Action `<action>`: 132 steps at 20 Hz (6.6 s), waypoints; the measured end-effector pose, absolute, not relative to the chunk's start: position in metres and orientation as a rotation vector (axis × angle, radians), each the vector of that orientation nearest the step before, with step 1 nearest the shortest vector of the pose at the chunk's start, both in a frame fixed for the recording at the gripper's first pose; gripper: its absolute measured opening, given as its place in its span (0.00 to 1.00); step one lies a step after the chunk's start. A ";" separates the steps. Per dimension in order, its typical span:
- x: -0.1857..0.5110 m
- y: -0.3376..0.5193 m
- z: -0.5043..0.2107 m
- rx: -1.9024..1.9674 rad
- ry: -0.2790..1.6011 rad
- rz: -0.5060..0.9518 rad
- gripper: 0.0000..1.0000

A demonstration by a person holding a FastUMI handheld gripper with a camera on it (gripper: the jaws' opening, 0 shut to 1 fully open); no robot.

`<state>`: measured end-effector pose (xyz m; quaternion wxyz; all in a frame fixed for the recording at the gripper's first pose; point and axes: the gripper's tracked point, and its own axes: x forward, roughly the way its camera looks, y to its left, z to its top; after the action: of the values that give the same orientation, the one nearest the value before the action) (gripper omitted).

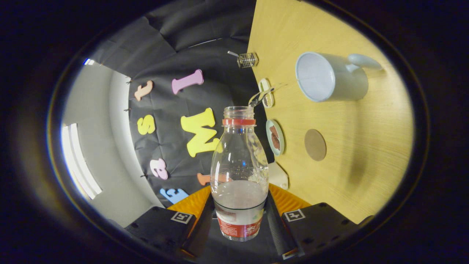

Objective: Take the bottle from table, then pour the juice into the cup, finally place the bottle on the coaster

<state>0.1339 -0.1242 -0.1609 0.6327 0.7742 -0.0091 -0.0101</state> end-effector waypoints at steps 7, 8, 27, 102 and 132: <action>0.137 -0.129 -0.169 1.777 -0.012 -0.025 0.76; 0.137 -0.129 -0.171 1.779 -0.017 -0.032 0.76; 0.146 -0.131 -0.158 1.838 -0.047 -0.028 0.75; 0.133 -0.142 -0.147 2.010 -0.001 -0.065 0.75; 0.189 -0.087 -0.111 0.185 0.125 -0.091 0.77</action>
<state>0.1885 -0.0875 -0.1109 0.9927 0.0924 0.0625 -0.0453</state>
